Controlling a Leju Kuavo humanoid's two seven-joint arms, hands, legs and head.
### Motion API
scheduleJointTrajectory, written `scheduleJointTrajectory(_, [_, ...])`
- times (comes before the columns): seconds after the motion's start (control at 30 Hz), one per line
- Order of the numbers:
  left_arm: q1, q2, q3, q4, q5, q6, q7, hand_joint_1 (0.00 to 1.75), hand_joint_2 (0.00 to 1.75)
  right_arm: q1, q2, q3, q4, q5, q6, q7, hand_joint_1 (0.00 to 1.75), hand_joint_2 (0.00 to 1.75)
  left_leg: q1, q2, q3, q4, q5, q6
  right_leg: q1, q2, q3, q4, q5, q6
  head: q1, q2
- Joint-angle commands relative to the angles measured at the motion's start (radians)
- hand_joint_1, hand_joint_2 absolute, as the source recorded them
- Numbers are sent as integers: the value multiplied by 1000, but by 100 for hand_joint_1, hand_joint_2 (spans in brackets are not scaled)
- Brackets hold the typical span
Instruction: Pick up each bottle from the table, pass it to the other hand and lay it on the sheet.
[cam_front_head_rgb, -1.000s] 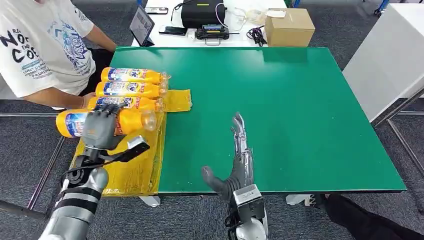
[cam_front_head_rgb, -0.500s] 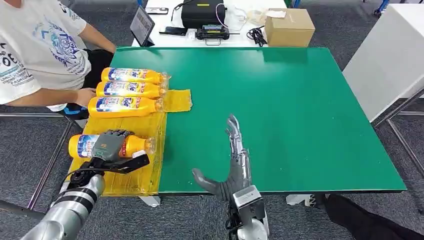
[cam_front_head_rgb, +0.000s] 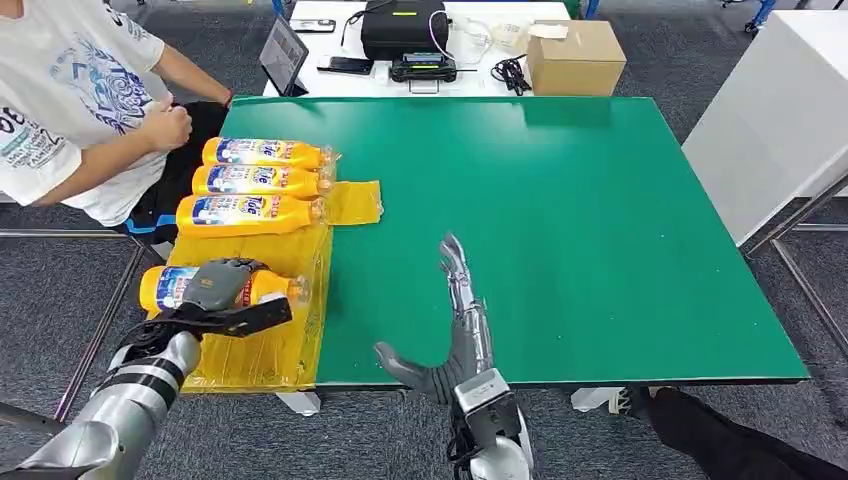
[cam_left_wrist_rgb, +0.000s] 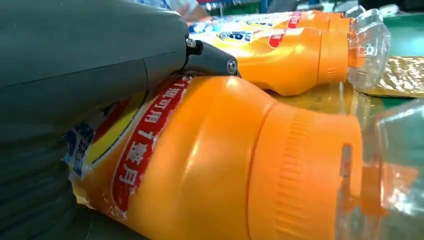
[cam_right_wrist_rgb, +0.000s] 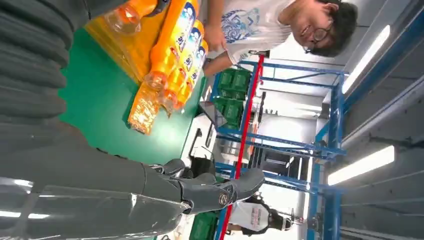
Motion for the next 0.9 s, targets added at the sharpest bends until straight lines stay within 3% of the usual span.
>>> scheduleJointTrajectory(0.03, [43, 10, 1, 86, 100, -118, -54, 0, 175, -49, -7, -2, 121, -2, 14, 37, 0, 175, 0, 4, 5, -2, -1, -1, 1, 4, 4, -2, 0, -1, 0, 0])
scheduleJointTrajectory(0.4, [47, 9, 6, 83, 150, -166, -76, 0, 175, -56, -5, -3, 138, -5, 19, 37, 0, 175, 0, 2, 7, -2, 0, -1, 0, 3, 7, -2, 0, -2, 0, 0])
scheduleJointTrajectory(0.6, [108, 11, 41, 2, 313, -279, -142, 0, 175, -45, 19, -63, 149, -58, -26, 64, 0, 175, 0, 3, 9, -3, 0, -1, 0, 4, 9, -3, 0, -2, 0, 0])
scheduleJointTrajectory(0.73, [129, -15, 100, -68, 486, -360, -202, 0, 175, -49, 20, -59, 170, -59, -27, 65, 0, 175, 0, 4, 10, -3, 0, -1, 0, 4, 10, -3, 0, -2, 0, 0])
scheduleJointTrajectory(0.9, [205, -70, 145, -286, 856, -610, -246, 0, 175, -54, 21, -46, 189, -53, -34, 63, 0, 175, 0, 1, 8, -2, 0, -1, 1, 1, 8, -2, 0, -2, 0, 0])
